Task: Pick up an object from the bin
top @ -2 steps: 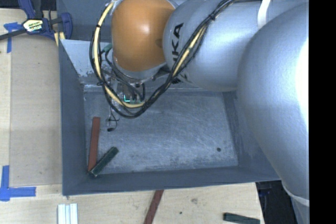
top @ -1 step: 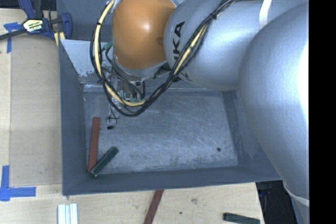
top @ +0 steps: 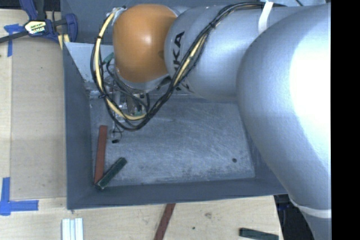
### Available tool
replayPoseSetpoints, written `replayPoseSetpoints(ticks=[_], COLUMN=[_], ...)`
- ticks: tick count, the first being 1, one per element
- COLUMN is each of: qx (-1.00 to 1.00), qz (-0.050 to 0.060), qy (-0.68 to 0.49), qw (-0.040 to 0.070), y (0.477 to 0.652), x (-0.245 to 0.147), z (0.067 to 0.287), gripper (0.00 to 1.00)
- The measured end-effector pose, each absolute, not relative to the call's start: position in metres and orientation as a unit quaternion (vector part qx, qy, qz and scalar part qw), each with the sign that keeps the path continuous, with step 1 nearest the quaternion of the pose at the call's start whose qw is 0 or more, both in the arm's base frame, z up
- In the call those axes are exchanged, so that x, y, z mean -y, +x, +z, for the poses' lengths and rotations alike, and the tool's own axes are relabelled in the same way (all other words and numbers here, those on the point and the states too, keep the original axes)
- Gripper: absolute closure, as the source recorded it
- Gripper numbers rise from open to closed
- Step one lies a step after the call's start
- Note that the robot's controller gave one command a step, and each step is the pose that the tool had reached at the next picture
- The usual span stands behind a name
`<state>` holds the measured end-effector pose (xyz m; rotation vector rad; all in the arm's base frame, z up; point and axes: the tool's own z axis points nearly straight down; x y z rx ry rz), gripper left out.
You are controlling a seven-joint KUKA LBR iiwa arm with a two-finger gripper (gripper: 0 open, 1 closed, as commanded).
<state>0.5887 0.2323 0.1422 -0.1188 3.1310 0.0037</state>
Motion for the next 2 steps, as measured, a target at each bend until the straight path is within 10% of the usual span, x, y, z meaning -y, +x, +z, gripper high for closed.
replayPoseSetpoints(ticks=[1,2], qx=[-0.980,-0.980], qz=[0.001,0.000], qy=[-0.201,-0.201], qw=[0.001,0.001], y=[0.5795,0.5796], x=[-0.2215,-0.2214], z=[0.0704,0.0704], gripper=[1.00,1.00])
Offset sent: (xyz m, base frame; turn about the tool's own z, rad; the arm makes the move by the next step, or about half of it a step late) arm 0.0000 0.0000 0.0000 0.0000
